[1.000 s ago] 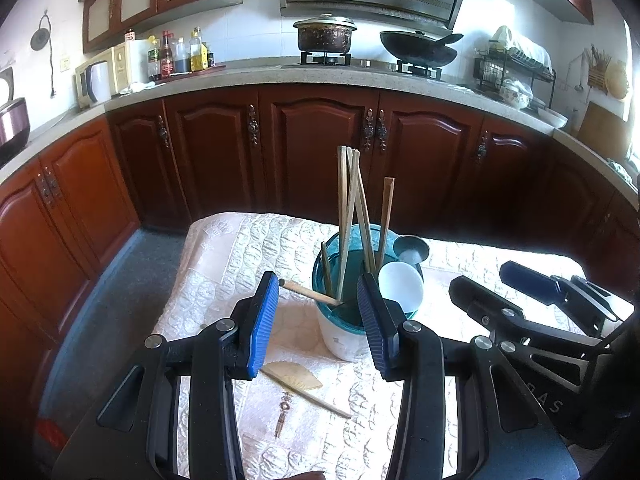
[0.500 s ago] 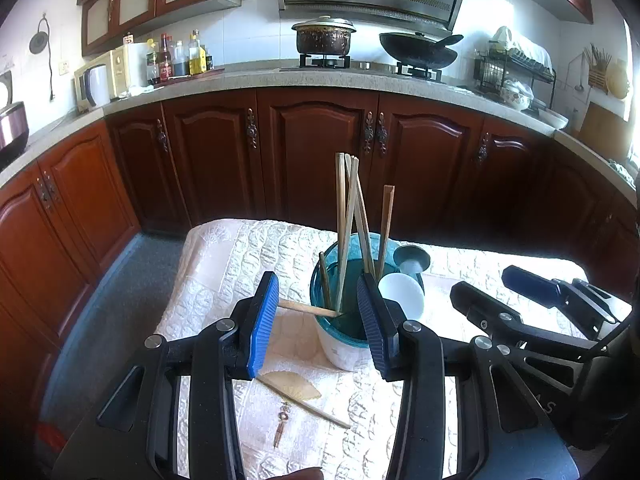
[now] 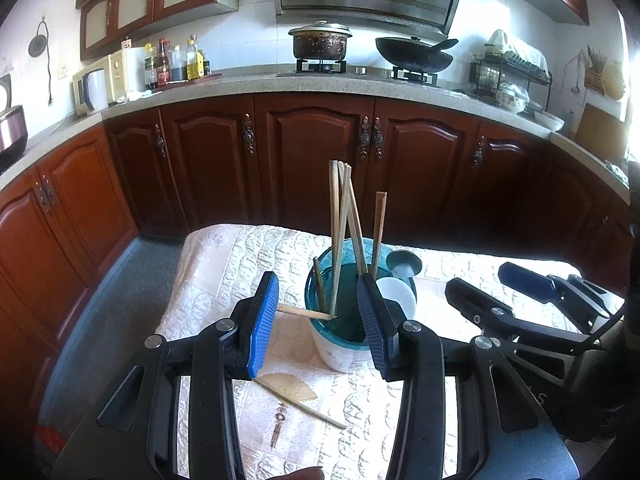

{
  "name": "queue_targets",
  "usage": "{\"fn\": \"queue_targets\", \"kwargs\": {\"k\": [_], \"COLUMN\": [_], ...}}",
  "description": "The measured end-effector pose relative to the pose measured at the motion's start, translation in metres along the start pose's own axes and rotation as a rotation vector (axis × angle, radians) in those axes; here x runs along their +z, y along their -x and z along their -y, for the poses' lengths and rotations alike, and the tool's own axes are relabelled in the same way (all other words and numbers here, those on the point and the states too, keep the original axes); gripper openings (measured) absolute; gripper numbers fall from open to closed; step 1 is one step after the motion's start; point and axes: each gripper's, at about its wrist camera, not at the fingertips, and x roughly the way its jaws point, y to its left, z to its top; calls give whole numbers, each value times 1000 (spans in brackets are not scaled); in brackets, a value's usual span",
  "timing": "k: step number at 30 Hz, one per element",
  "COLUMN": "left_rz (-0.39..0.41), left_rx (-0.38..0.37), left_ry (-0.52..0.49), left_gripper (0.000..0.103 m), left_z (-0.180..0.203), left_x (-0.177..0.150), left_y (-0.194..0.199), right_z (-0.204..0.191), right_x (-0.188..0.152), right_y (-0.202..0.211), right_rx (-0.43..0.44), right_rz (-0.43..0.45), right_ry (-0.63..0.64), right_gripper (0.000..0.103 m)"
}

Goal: Organize utensils

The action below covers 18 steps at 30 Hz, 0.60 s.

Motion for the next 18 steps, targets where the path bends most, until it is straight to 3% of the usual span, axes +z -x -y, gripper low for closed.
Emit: {"fn": "queue_targets", "kwargs": {"k": [18], "left_rz": [11], "left_rx": [8], "left_ry": [-7], "left_gripper": [40], "left_z": [6], "left_x": [-3], "left_y": [6], "right_z": [3], "right_x": [3], "right_y": [8], "right_rx": [-34], "right_rz": [14], "right_ry": [6], "right_gripper": [62]}}
